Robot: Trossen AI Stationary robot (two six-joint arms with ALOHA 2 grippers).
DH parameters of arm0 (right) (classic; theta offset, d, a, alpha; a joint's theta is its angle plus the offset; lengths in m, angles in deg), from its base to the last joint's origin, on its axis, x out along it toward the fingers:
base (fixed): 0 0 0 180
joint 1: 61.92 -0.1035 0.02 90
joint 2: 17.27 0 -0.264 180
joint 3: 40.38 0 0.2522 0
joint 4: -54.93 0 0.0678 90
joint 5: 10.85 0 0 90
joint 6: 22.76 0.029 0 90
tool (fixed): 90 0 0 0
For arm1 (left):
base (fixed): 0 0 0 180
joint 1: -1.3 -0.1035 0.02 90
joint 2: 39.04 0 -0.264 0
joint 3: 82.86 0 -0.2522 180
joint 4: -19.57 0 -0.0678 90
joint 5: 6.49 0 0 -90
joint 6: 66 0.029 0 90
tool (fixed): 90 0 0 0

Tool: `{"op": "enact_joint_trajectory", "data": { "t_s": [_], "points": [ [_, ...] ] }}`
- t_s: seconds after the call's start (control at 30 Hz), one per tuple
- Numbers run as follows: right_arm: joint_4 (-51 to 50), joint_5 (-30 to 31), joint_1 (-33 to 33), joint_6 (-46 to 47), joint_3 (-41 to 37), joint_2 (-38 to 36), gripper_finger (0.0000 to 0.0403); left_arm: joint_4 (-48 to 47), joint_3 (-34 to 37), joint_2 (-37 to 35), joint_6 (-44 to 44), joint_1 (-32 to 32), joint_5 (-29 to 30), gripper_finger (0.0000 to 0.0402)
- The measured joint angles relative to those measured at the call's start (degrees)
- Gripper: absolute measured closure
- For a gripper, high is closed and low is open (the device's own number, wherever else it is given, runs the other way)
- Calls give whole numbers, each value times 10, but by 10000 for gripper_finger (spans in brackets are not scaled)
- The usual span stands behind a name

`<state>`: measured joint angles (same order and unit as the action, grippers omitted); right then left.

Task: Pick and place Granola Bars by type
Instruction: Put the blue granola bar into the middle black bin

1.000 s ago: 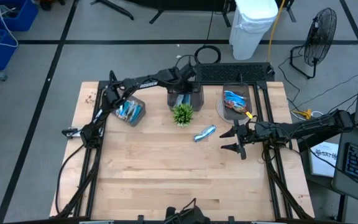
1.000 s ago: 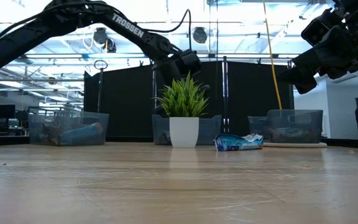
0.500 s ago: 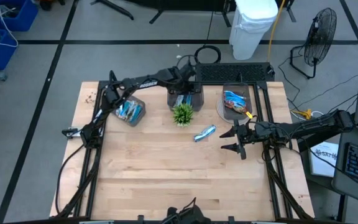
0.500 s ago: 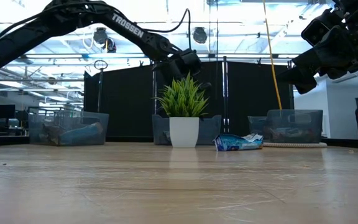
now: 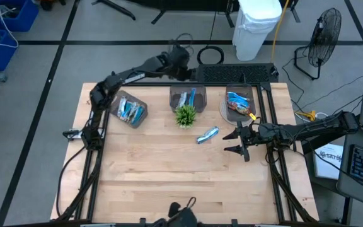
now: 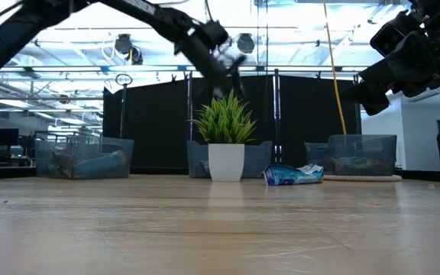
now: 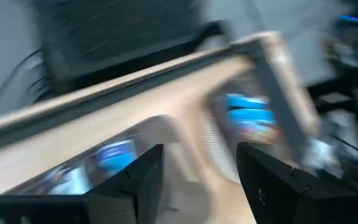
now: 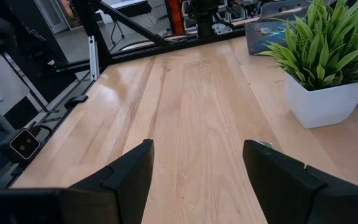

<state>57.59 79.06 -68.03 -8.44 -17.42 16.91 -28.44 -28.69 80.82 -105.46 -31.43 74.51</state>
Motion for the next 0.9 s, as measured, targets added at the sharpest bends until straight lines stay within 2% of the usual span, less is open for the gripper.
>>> {"op": "enact_joint_trajectory", "data": {
  "t_s": [0.17,0.3,0.43,0.7,0.9],
  "points": [
    [0,0,0,0,0,0,165,32,0,-57,86,10,-114,199],
    [0,0,0,0,0,0,165,18,0,-105,138,38,-136,199],
    [0,0,0,0,0,0,165,-5,0,-150,200,75,-118,199],
    [0,0,0,0,0,0,165,-129,0,-219,298,162,-49,199],
    [0,0,0,0,0,0,165,-227,0,-232,319,229,18,199]
  ]
}}
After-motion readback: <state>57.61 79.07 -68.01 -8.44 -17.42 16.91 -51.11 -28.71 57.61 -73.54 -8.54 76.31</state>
